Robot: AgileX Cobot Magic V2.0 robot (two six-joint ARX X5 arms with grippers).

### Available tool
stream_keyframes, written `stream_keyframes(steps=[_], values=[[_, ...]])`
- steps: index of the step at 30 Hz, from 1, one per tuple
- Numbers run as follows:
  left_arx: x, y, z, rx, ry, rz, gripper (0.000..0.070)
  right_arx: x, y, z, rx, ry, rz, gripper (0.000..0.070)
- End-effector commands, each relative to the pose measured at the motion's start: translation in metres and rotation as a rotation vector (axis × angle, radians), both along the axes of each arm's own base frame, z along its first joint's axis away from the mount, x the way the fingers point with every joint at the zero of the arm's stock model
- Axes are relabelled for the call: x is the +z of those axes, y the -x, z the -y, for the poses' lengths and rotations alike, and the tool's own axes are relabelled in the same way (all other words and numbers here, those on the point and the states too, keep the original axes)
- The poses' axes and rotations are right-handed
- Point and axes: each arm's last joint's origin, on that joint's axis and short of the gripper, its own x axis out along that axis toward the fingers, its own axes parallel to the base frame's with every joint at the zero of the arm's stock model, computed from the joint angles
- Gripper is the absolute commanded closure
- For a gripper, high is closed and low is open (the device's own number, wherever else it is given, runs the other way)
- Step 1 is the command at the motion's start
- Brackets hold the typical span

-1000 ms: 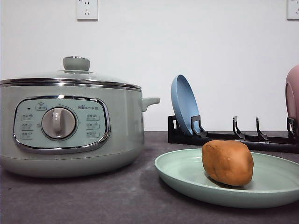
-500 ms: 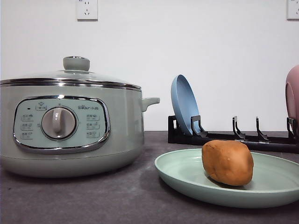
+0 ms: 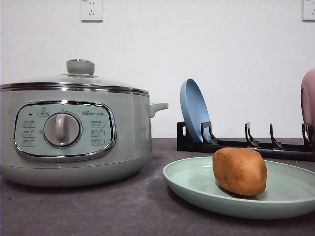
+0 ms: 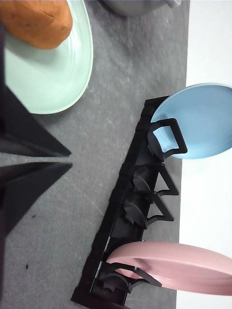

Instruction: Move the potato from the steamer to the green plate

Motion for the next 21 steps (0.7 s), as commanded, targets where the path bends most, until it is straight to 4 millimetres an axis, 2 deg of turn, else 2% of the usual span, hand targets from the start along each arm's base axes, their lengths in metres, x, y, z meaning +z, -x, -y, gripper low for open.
stream_keyframes(steps=[1,21], values=[[-0.0055,-0.0002,-0.0004,0.005,0.004,-0.028,0.0695,-0.0012,-0.0001,-0.0001,-0.003,-0.009,-0.005,0.0694],[-0.0055,-0.0002,-0.0004,0.005,0.004,-0.028,0.0695,-0.0012,-0.0001,-0.0001,-0.003,-0.009,-0.005,0.0694]])
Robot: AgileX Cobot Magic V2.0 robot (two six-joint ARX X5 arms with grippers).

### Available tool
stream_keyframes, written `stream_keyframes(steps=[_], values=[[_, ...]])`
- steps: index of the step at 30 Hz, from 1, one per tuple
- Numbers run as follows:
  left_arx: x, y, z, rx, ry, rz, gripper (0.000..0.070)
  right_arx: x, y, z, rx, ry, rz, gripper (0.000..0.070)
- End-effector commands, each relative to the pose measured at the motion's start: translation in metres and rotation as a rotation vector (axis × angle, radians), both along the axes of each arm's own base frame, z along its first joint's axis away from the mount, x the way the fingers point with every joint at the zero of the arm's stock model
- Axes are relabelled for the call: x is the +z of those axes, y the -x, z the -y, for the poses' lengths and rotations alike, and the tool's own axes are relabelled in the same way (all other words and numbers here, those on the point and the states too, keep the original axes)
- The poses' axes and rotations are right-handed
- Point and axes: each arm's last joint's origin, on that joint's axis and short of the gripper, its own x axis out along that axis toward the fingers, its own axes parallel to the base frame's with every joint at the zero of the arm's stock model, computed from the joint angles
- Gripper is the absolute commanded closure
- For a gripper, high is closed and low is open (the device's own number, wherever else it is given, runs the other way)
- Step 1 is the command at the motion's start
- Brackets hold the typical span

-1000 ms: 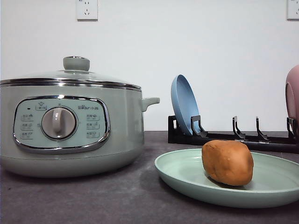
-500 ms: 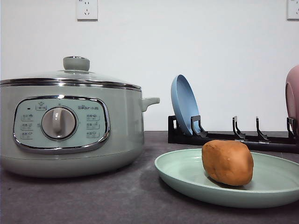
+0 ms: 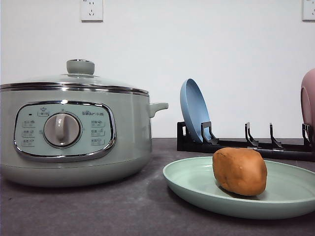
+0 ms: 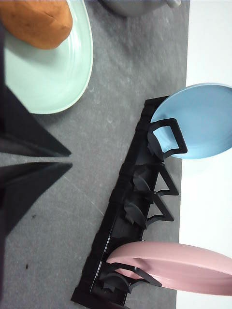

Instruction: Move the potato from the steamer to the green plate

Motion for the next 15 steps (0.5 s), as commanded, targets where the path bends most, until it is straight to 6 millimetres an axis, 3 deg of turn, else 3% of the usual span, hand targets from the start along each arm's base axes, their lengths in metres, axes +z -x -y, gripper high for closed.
stream_keyframes(steps=[1,15], values=[[-0.0055,-0.0002,-0.0004,0.005,0.004,-0.028,0.0695,-0.0012,-0.0001,-0.0001,-0.002,-0.009,-0.005,0.0694],[-0.0055,-0.0002,-0.0004,0.005,0.004,-0.028,0.0695,-0.0012,-0.0001,-0.0001,-0.002,-0.009,-0.005,0.0694]])
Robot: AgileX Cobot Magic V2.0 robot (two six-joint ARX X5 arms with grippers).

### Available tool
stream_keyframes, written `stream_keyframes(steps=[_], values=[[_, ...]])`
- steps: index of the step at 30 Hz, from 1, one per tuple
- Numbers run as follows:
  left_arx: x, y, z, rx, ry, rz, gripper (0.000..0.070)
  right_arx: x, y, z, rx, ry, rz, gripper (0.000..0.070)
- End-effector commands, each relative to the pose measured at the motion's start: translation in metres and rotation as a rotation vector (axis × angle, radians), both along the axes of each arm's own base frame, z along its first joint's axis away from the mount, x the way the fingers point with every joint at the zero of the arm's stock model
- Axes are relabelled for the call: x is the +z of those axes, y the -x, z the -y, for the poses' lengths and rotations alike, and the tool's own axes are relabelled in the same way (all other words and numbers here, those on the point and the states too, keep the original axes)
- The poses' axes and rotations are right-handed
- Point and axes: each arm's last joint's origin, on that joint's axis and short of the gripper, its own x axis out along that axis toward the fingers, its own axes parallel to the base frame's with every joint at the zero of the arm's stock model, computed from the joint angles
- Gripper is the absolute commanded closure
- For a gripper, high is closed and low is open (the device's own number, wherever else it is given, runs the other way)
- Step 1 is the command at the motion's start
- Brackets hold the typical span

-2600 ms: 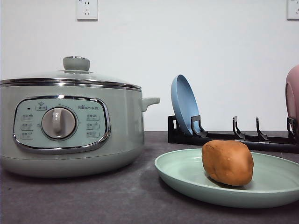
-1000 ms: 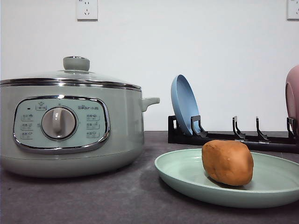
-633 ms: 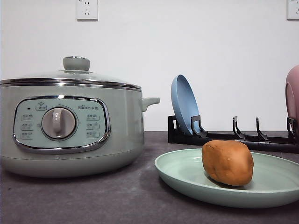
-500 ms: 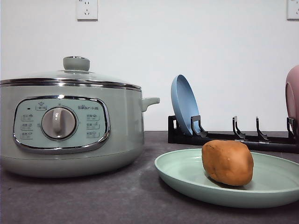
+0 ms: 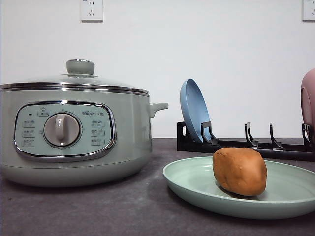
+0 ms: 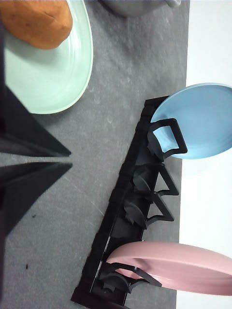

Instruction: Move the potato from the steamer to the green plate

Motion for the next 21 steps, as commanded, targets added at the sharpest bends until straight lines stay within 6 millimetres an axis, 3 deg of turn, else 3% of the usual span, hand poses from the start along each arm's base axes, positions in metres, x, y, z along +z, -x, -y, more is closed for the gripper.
stream_keyframes(steps=[1,21], values=[[-0.0055,-0.0002,-0.0004,0.005,0.004,-0.028,0.0695,-0.0012,-0.0001,-0.0001,-0.003,-0.009,-0.005,0.0694],[-0.0055,-0.0002,-0.0004,0.006,0.004,-0.028,0.0695,-0.0012,-0.0001,-0.0001,-0.003,-0.009,-0.005,0.0694]])
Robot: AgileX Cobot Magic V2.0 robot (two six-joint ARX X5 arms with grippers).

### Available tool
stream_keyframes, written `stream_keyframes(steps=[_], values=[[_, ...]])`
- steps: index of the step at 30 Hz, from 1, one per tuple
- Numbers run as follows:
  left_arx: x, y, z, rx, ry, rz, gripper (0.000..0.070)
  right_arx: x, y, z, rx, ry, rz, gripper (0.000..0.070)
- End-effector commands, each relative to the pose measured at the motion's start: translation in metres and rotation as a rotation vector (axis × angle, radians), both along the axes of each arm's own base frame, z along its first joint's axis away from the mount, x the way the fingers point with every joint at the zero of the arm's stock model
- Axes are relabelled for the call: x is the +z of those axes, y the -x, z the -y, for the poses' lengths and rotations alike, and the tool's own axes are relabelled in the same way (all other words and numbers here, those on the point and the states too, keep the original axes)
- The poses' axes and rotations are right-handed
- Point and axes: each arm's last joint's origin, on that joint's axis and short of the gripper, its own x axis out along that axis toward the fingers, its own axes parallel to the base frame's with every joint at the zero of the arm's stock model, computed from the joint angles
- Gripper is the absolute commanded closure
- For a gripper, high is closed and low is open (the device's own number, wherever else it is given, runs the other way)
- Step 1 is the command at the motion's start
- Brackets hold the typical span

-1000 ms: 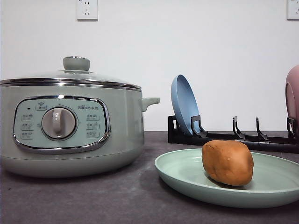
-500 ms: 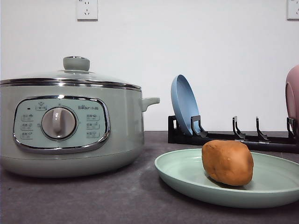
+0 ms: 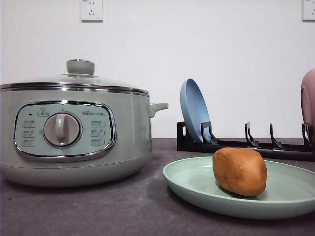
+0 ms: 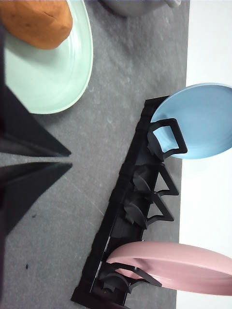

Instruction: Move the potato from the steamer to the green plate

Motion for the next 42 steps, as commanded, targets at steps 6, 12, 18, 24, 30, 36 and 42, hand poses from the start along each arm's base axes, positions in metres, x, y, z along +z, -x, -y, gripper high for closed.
stream_keyframes(steps=[6,12,18,24,30,36,42], values=[[-0.0055,-0.0002,-0.0003,0.005,0.004,-0.028,0.0695,-0.0012,-0.0001,-0.0001,-0.003,-0.009,-0.005,0.0694],[-0.0055,-0.0002,-0.0004,0.005,0.004,-0.028,0.0695,-0.0012,-0.0001,-0.0001,-0.003,-0.009,-0.005,0.0694],[-0.0055,-0.0002,-0.0004,0.006,0.004,-0.028,0.0695,-0.0012,-0.0001,-0.0001,-0.003,-0.009,-0.005,0.0694],[-0.0055,-0.0002,-0.0004,0.005,0.004,-0.028,0.0695,-0.0012,-0.0001,-0.0001,-0.003,-0.009,-0.005,0.0694],[-0.0055,-0.0002,-0.0004,0.005,0.004,-0.028,0.0695,-0.0012,-0.0001,-0.0001,-0.003,-0.009,-0.005,0.0694],[-0.0055,-0.0002,-0.0004,0.005,0.004,-0.028,0.0695,-0.0012,-0.0001,-0.0001,-0.003,-0.009,-0.005,0.0694],[-0.0055,-0.0002,-0.0004,0.005,0.004,-0.028,0.0695,-0.0012,-0.0001,-0.0001,-0.003,-0.009,-0.005,0.0694]])
